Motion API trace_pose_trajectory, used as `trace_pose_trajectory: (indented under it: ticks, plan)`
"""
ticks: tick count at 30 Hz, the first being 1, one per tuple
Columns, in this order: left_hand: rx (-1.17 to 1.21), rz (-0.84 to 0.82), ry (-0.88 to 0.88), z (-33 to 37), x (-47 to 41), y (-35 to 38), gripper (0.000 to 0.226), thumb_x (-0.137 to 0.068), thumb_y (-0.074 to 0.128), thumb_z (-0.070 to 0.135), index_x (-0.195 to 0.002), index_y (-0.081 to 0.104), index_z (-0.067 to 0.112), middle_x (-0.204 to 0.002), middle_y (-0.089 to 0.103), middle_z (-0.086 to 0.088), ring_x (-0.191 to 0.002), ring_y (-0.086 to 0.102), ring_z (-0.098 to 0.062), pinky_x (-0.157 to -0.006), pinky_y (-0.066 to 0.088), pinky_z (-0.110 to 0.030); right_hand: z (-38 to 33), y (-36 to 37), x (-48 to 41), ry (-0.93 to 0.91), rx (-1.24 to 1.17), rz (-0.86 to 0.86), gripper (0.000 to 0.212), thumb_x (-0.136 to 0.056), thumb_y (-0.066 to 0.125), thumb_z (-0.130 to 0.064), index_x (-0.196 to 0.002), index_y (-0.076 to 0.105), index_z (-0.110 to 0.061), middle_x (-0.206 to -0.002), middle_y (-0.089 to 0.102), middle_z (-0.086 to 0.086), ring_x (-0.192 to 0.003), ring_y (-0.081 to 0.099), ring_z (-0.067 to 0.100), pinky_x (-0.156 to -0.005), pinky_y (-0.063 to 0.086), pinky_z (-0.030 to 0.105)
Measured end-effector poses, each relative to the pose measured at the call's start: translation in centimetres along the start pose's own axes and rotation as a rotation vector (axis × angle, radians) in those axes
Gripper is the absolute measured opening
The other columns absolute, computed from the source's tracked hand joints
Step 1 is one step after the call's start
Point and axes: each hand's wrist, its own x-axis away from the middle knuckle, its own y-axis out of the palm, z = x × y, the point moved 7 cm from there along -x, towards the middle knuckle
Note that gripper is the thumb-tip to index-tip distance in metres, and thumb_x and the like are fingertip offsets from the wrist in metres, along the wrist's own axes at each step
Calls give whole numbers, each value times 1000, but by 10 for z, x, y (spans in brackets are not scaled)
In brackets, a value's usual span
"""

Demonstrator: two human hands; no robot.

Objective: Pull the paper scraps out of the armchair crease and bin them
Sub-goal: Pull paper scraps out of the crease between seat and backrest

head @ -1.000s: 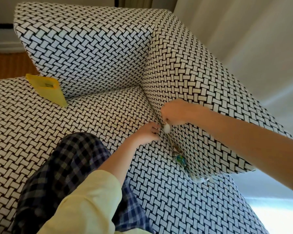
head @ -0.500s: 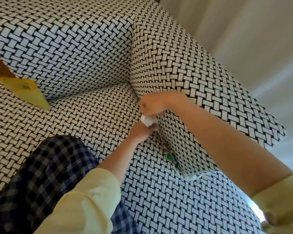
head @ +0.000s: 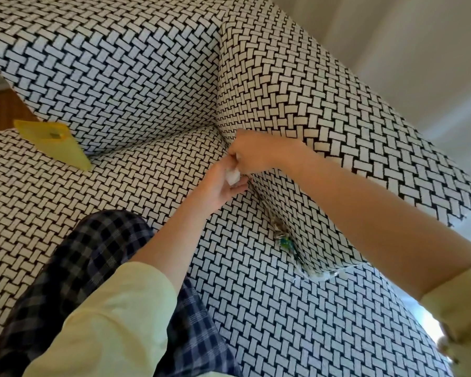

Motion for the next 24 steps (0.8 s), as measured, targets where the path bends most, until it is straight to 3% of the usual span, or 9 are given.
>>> trace_pose_trajectory:
  ticks: [3, 6, 8, 10, 14, 18, 21, 23, 24]
  plan:
    - [247, -41, 49, 11, 5, -3, 20, -91, 32, 16, -93, 51, 12, -101, 58, -8, -99, 56, -24, -98, 43, -44, -5, 4, 0, -1, -233, -82, 45, -80, 67, -30, -118, 48, -15, -109, 50, -1, -92, 55, 17, -77, 53, 29]
    - [229, -81, 37, 13, -2, -9, 40, -94, 22, 30, -100, 55, 9, -101, 57, -8, -94, 54, -19, -85, 44, -33, -3, -17, 5, 41, -140, 109, 27, -89, 52, -5, -115, 54, -8, -114, 54, 11, -84, 57, 20, -65, 53, 26]
    - [-47, 55, -24, 3, -15, -19, 48, -97, 23, 36, -113, 57, 8, -100, 59, -4, -80, 53, -14, -68, 39, -26, 2, -34, 8, 76, 29, 266, 24, -88, 47, 4, -106, 60, -3, -110, 58, 12, -95, 58, 24, -76, 51, 30]
    - [-586, 182, -40, -7, -23, -26, 43, -97, 35, 35, -128, 53, 11, -108, 61, -2, -77, 53, -10, -65, 38, -24, 2, -38, 8, 66, 80, 276, 23, -86, 45, 4, -100, 62, -4, -108, 60, 10, -96, 59, 24, -78, 50, 31]
    - [-1492, -74, 266, -38, -41, 3, 35, -86, 56, 40, -115, 62, 23, -105, 66, 0, -94, 59, -16, -77, 48, -28, 3, -4, 10, 67, 120, -147, 31, -83, 48, 5, -109, 63, -4, -115, 58, 11, -69, 52, 15, -45, 37, 18]
    - [-1853, -78, 349, -47, -47, 21, 44, -77, 60, 54, -114, 63, 29, -129, 54, 3, -128, 36, -23, -105, 32, -41, 11, -6, 8, 105, 173, -144, 42, -82, 51, 8, -121, 58, -7, -121, 55, 14, -66, 52, 15, -38, 36, 16]
    - [-1995, -39, 282, -57, -49, 29, 60, -73, 61, 62, -119, 61, 24, -137, 47, 0, -134, 29, -26, -111, 19, -48, 9, -1, -1, 69, 193, -79, 36, -88, 44, 2, -121, 57, -8, -119, 57, 10, -93, 59, 23, -53, 41, 23]
    - [-1984, 68, 272, -63, -53, 28, 59, -76, 61, 59, -121, 57, 20, -131, 53, -2, -129, 38, -27, -110, 24, -40, 4, 15, -6, 51, 228, -148, 33, -87, 49, 1, -117, 59, -8, -114, 61, 6, -95, 59, 23, -58, 41, 26]
    - [-1905, 133, 300, -62, -54, 27, 54, -81, 60, 52, -121, 56, 17, -128, 55, -3, -126, 42, -26, -106, 28, -24, 3, 23, -7, 47, 257, -190, 31, -87, 52, 0, -115, 61, -8, -106, 62, 4, -88, 59, 21, -56, 41, 25]
